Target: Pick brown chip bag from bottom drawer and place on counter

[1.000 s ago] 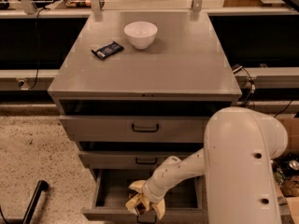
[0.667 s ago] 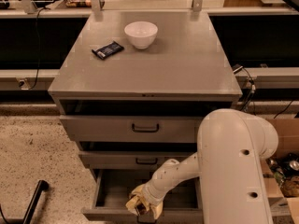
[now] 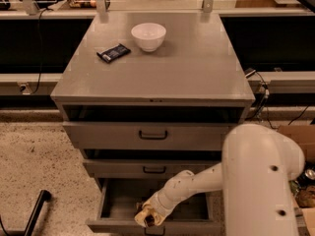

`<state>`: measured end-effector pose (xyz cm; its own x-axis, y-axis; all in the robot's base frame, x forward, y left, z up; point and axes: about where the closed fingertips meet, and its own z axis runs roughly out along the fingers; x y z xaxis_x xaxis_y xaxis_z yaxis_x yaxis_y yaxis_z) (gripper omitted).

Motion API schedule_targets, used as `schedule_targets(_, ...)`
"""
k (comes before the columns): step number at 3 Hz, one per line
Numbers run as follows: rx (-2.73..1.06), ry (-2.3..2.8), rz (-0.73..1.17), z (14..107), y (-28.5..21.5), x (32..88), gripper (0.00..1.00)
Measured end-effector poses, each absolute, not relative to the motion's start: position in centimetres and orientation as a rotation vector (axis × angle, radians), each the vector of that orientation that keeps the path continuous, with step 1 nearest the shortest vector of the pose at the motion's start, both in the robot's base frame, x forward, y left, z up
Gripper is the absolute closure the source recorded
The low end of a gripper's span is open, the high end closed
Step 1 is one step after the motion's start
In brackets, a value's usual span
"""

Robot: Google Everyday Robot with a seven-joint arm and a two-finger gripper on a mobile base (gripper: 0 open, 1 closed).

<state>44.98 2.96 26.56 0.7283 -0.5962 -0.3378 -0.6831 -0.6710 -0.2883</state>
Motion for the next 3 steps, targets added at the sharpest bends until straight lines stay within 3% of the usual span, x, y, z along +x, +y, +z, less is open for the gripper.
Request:
schedule_targets(1,-2.471,0.877,0.275,30.8,3.9,45.0,0.88)
schedule_targets(2,-2.378,0.800,0.281,37.1,4.6,45.3,1.00)
schedule_targets(3,-2.312,0.622,0.194,46.7,2.4,44.3,1.00)
